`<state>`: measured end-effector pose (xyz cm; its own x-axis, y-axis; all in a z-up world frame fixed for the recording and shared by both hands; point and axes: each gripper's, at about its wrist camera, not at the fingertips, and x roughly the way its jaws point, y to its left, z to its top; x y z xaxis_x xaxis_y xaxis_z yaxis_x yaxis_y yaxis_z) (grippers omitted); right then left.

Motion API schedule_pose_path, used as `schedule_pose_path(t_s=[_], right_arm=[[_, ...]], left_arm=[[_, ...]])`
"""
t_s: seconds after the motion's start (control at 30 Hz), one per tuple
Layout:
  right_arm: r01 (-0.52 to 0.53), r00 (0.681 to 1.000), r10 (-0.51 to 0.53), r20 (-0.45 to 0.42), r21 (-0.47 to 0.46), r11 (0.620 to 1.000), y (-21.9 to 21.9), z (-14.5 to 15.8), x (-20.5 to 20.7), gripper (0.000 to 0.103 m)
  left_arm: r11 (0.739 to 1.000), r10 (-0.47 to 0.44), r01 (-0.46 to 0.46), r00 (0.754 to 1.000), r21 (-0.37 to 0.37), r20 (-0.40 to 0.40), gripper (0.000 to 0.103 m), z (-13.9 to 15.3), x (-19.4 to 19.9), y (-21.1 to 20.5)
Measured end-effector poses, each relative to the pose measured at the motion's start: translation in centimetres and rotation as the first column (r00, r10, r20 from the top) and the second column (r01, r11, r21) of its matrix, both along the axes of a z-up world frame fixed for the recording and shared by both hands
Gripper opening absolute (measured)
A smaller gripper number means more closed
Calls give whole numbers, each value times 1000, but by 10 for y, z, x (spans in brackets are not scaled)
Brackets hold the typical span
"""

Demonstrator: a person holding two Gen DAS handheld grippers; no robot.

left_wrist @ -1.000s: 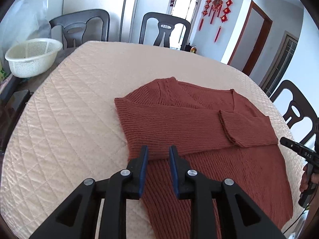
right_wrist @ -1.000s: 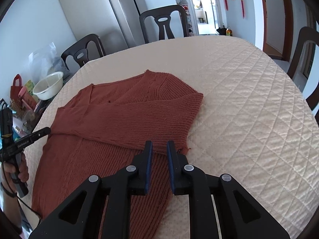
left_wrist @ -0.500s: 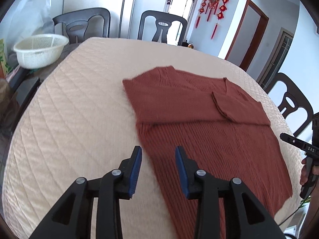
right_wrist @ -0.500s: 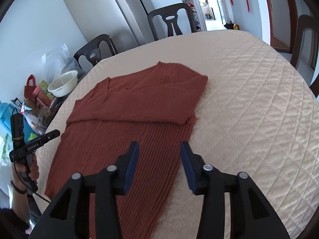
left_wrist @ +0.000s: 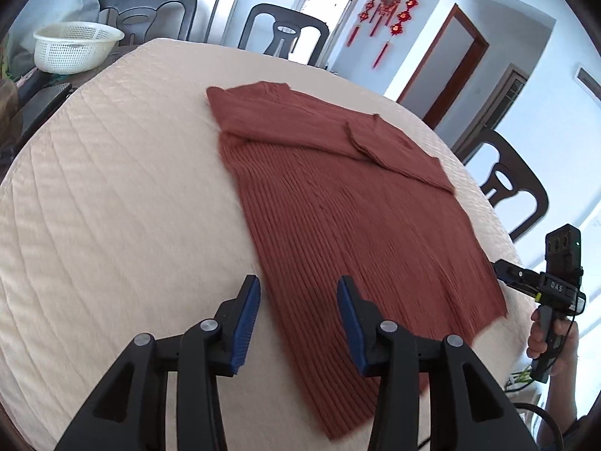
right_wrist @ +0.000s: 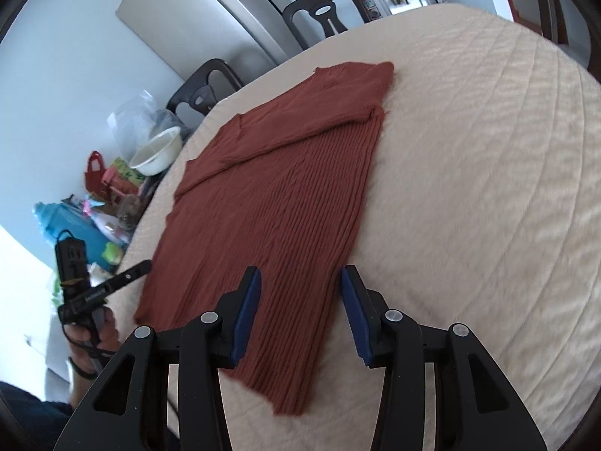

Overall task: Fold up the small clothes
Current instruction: 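Move both grippers to the sweater hem, then grasp the sweater hem with both grippers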

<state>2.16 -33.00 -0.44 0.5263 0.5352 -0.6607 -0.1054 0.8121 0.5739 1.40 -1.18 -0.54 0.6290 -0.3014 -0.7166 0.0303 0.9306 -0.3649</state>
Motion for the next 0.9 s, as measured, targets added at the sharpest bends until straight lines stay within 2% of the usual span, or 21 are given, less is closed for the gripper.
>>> schedule_pose_path(t_s=[0.2, 0.37, 0.4, 0.5, 0.57, 0.63, 0.67, 0.7, 0.77, 0.9], right_arm=[[-37, 999, 40, -27, 97, 995, 4, -4, -20, 45], [-40, 999, 43, -31, 100, 994, 10, -5, -17, 44], [-38, 999, 42, -35, 102, 994, 10, -6, -15, 42], [-32, 999, 35, -42, 83, 996, 12, -9, -13, 26], [-29, 998, 32, -46, 83, 996, 10, -11, -16, 12], [-21, 999, 25, -44, 88, 996, 7, -13, -18, 9], [-18, 999, 22, -42, 94, 995, 6, -13, -18, 8], [-17, 999, 21, -37, 103, 995, 5, -12, -19, 8], [-16, 1000, 18, -20, 123, 992, 3, -9, -20, 7], [-31, 999, 25, 35, 163, 986, -3, 6, -30, 6]], left_arm=[[998, 6, -6, 1000, -66, -3, 46, -3, -26, -4], [996, 10, -9, 1000, -90, 6, 46, -4, -25, -10], [995, 13, -13, 1000, -95, 4, 46, -4, -25, -11], [993, 17, -17, 1000, -115, -1, 44, -5, -22, -10], [993, 34, -34, 999, -111, -3, 35, -6, -23, -9], [994, 50, -50, 999, -96, -4, 25, -7, -24, -7], [994, 56, -57, 998, -93, -7, 13, -8, -23, -6], [993, 55, -56, 998, -103, -15, 9, -10, -23, -4], [989, 61, -62, 998, -135, -14, 9, -10, -23, 0], [984, 55, -44, 997, -172, 62, 8, 5, -32, 7]])
